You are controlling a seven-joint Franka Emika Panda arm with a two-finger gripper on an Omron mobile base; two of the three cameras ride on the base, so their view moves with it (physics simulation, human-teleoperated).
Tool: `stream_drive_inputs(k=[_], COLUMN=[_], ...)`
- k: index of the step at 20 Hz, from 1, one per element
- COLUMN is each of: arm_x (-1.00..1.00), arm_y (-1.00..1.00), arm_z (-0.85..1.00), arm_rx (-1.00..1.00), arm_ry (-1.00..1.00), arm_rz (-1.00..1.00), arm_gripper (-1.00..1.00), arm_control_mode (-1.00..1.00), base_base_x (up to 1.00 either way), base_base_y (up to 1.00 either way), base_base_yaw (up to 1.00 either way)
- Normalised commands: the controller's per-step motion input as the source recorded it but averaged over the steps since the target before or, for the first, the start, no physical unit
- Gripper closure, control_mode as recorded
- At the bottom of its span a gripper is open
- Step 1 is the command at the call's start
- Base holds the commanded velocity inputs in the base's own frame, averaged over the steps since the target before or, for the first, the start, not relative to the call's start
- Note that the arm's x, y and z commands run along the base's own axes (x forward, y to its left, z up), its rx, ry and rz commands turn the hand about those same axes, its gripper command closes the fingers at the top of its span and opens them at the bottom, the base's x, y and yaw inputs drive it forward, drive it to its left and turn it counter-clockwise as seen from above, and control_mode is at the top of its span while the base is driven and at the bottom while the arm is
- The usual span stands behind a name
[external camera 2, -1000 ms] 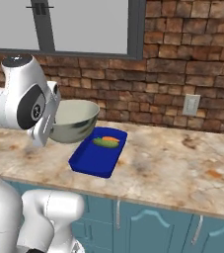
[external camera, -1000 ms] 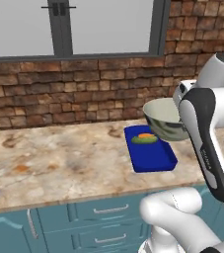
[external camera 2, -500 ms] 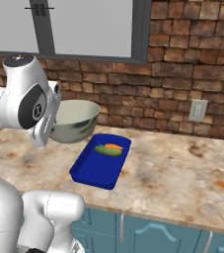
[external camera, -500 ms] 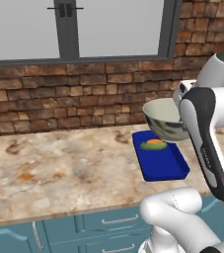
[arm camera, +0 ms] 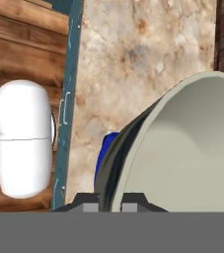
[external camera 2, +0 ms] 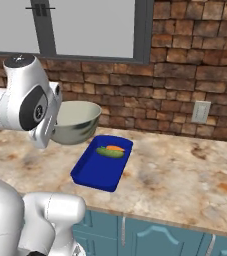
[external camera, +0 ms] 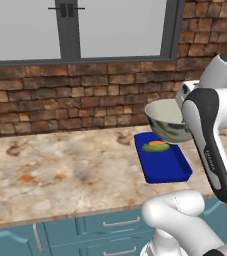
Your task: Place the two vegetables and bowl onto the tray for setting up a vegetable dip station.
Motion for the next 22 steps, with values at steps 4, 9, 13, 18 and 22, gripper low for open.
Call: stream_drive_inputs(k=[4,9,13,18,22], arm_x=[0.37,0.37,0.37,0.26,0.23], arm_y=[0.02,0.00,0.00,-0.03,-0.09], arm_z=[-0.11,-0.45,-0.61,-0.63,-0.63], arm_rx=[0.00,0.00,0.00,0.00,0.00], arm_ry=[0.00,0.00,0.00,-0.01,-0.01], arm_rz=[0.00,0.00,0.00,0.01,0.01], arm_gripper=[1.00,1.00,1.00,1.00,1.00], arm_control_mode=[-1.00,-1.00,-1.00,-1.00,-1.00], base_base_x=[0.00,0.00,0.00,0.00,0.00], base_base_y=[0.00,0.00,0.00,0.00,0.00], base_base_yaw=[0.00,0.00,0.00,0.00,0.00])
